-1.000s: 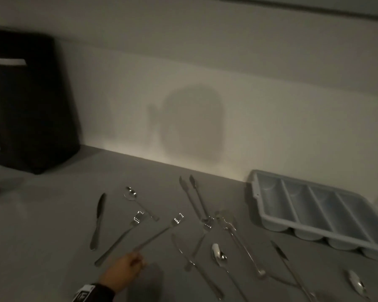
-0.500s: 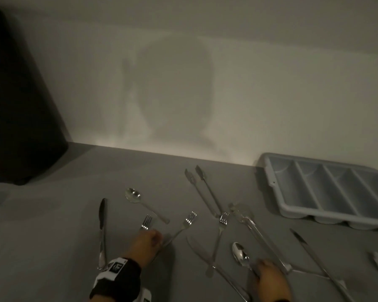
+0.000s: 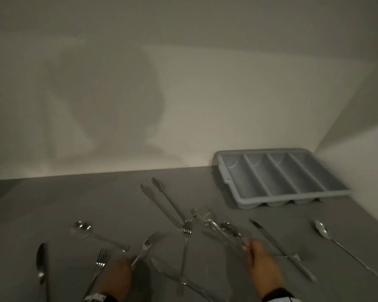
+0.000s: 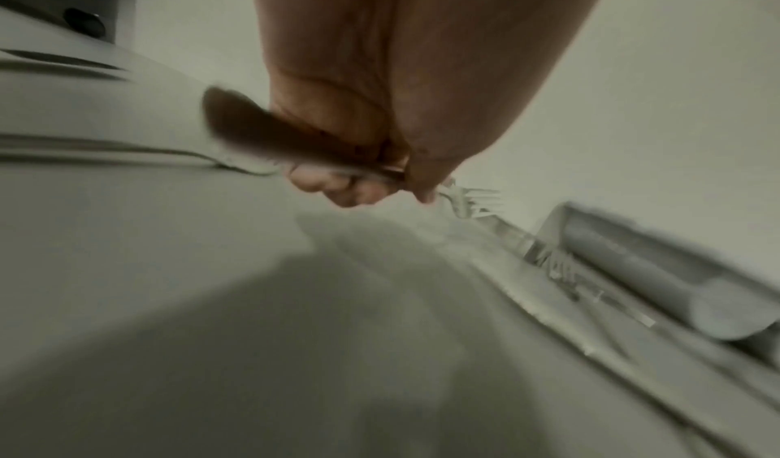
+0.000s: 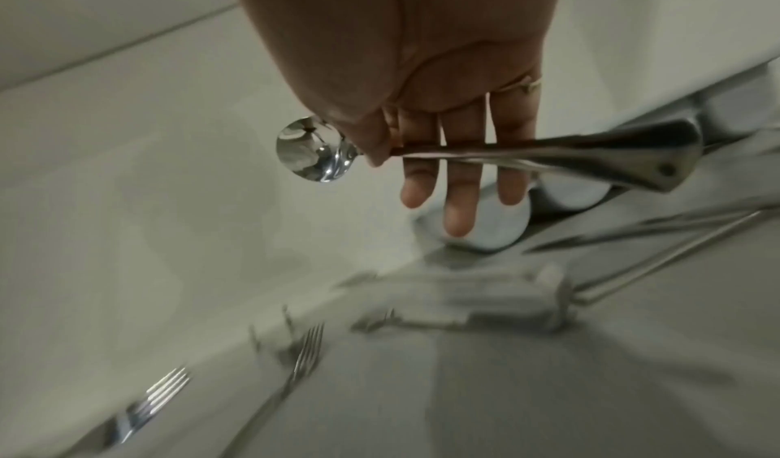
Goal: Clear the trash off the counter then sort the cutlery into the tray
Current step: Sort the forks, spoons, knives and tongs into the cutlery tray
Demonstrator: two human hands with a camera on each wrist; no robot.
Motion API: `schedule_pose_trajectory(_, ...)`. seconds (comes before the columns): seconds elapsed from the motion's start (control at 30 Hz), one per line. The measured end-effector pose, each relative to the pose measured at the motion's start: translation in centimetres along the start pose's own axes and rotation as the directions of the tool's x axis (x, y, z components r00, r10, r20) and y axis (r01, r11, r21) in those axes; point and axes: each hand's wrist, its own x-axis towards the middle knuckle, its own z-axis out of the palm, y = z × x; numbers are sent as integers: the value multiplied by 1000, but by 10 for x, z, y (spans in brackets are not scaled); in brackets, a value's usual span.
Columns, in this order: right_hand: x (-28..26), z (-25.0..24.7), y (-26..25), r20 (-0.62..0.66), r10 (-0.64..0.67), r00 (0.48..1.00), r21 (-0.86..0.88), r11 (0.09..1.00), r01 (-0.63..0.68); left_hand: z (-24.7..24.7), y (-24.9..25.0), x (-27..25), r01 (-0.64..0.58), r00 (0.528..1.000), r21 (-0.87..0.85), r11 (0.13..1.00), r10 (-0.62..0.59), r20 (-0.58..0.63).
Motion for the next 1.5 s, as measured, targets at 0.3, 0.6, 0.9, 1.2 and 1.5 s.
schedule_pose_trajectory(0.3, 4, -90, 80, -433, 230, 872, 418, 908, -33, -19, 100, 37, -155, 986, -695, 703, 69, -150)
schedule_pose_trajectory(0.6, 31, -136, 189, -446, 374, 813, 529, 843, -98, 41, 321, 186, -117, 984, -664, 738, 178, 25)
schedule_pose_trajectory(0.9, 87, -193, 284, -414, 173, 894, 452, 891, 36, 129, 379, 266, 187, 944, -283, 941, -93, 317)
schedule_pose_trajectory(1.2, 180, -189, 256, -196, 0, 981, 418, 905, 83, 113, 389, 250, 175, 912, -210, 962, -78, 403)
schedule_pose_trajectory(1.5, 289, -128, 111, 174, -204, 963, 130, 975, 183, 41, 334, 147, -75, 984, -604, 793, 156, 83)
